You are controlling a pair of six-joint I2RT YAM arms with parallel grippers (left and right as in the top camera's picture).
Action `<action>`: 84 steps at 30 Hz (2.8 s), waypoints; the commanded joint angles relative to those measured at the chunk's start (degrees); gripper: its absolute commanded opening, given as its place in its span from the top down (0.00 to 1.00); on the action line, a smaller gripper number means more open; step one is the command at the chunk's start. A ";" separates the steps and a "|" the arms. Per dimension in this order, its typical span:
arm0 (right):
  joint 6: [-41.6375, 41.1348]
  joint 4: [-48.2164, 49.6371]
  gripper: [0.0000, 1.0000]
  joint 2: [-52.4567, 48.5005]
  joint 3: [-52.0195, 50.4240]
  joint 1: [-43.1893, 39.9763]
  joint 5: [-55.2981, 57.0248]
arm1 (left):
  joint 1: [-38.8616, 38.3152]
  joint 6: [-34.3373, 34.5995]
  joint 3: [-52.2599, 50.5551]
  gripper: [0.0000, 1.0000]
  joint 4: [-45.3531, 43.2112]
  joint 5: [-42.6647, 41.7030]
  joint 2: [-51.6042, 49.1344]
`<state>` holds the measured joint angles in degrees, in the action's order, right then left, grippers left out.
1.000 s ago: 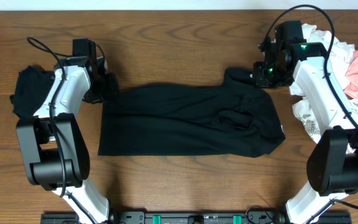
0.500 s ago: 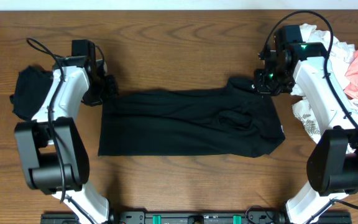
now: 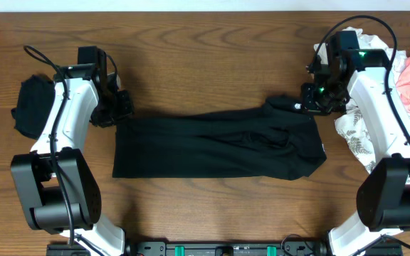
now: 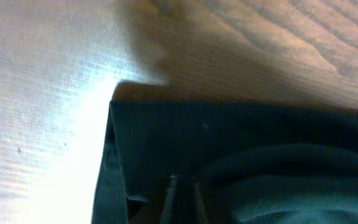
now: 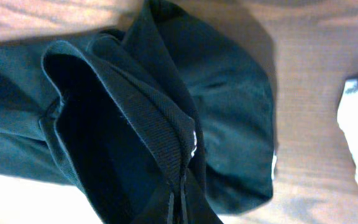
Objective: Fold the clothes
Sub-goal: 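Fold the top right corner down and inward with the right gripper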
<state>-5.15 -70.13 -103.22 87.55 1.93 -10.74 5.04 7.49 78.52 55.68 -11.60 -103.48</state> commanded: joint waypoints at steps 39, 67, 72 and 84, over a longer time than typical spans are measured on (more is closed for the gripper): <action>3.96 5.11 0.80 -0.15 -2.49 5.53 -4.52 | -0.13 0.26 -3.67 0.55 3.61 -2.97 0.39; 3.50 20.06 0.99 -2.45 -16.06 10.14 -8.24 | -0.13 0.24 -4.22 0.55 2.27 -2.95 0.39; 3.52 19.47 0.99 -1.16 -12.09 10.14 -14.47 | -0.13 0.24 -4.22 0.54 2.25 -2.95 0.39; 11.39 12.00 0.99 5.70 -10.84 10.12 -16.48 | -0.13 0.24 -4.22 0.54 1.64 -2.95 0.39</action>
<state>1.83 -56.90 -100.18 75.46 11.51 -25.45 5.04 7.66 74.54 57.12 -13.85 -103.48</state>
